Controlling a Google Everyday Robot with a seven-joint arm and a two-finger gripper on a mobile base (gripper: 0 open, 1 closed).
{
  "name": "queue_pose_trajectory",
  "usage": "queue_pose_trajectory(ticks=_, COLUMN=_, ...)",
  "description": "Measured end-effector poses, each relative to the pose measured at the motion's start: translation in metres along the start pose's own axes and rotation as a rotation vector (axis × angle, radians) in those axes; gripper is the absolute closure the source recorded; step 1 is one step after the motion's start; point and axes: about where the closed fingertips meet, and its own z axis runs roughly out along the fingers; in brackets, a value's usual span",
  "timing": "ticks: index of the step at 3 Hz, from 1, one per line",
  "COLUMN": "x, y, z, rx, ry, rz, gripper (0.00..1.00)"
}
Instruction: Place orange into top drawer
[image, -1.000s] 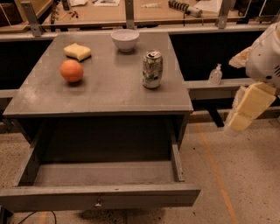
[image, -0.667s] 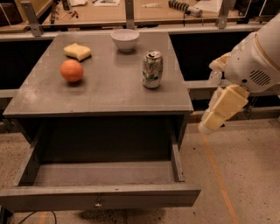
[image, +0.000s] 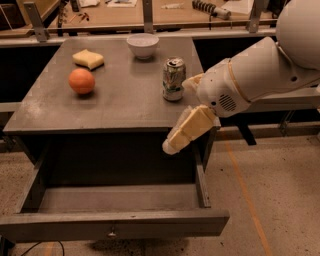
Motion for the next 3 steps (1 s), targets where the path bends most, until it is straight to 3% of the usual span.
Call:
queue_pose_trajectory(ticks=1, x=0.0, y=0.0, z=0.0, rx=0.0, ry=0.0, rz=0.0, gripper=0.0)
queue_pose_trajectory(ticks=2, x=-0.009, y=-0.012, z=0.021, rx=0.037, ry=-0.023, rz=0.018, gripper=0.0)
queue_pose_trajectory(ticks=3, x=-0.036, y=-0.058, z=0.081, rx=0.108, ry=-0.093, rz=0.043, gripper=0.0)
